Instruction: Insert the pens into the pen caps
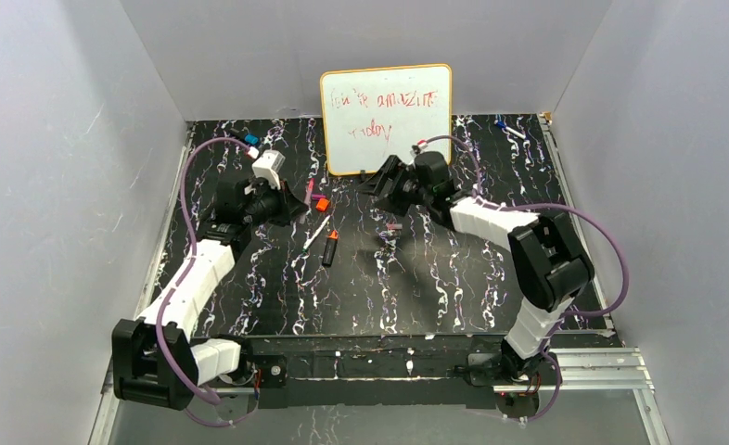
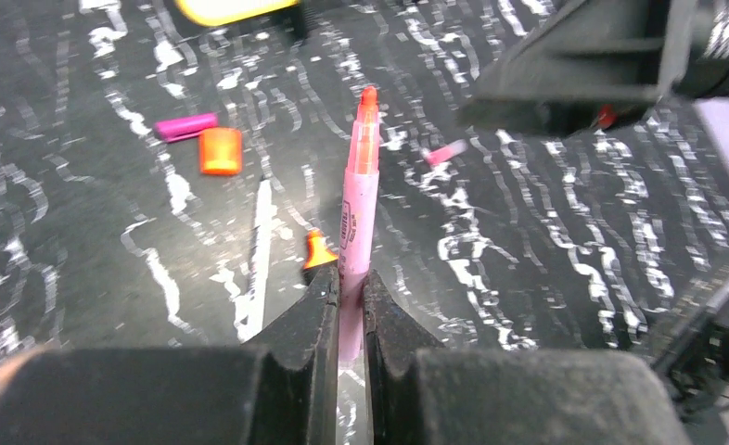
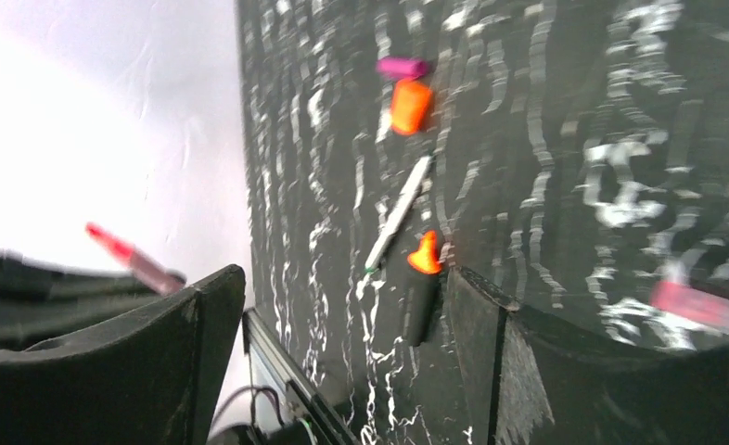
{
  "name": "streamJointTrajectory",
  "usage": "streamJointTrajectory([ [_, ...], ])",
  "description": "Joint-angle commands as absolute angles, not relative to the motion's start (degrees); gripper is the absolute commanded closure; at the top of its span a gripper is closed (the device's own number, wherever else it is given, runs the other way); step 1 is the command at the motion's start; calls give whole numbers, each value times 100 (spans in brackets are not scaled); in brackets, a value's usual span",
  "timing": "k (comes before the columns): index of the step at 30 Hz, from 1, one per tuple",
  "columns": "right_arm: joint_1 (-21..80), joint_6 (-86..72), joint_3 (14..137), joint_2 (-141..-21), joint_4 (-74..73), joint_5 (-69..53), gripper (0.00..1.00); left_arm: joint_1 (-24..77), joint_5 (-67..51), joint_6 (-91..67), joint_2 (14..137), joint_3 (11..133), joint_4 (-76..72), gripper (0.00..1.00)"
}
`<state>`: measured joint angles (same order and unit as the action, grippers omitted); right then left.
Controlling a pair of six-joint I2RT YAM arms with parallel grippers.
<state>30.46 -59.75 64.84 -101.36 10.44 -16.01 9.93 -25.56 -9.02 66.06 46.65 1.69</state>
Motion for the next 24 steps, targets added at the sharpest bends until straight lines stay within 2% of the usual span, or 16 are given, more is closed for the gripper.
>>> streamJointTrajectory([
  [1,3544,-5573,5956,-9503,3622,-1891,14,1024,-3863,-1586,6953,4668,-598,100],
  [10,3812,-4677,5750,-9161,4172,-1699,18,1303,-4677,-1753,7600,4771,-683,100],
  [15,3832,-4582,5759,-9192,4008,-1651,26,1342,-4668,-1864,7618,4803,-792,100],
  [24,4131,-4164,5847,-9202,3597,-1279,29,1370,-4623,-2424,7617,4702,-1565,100],
])
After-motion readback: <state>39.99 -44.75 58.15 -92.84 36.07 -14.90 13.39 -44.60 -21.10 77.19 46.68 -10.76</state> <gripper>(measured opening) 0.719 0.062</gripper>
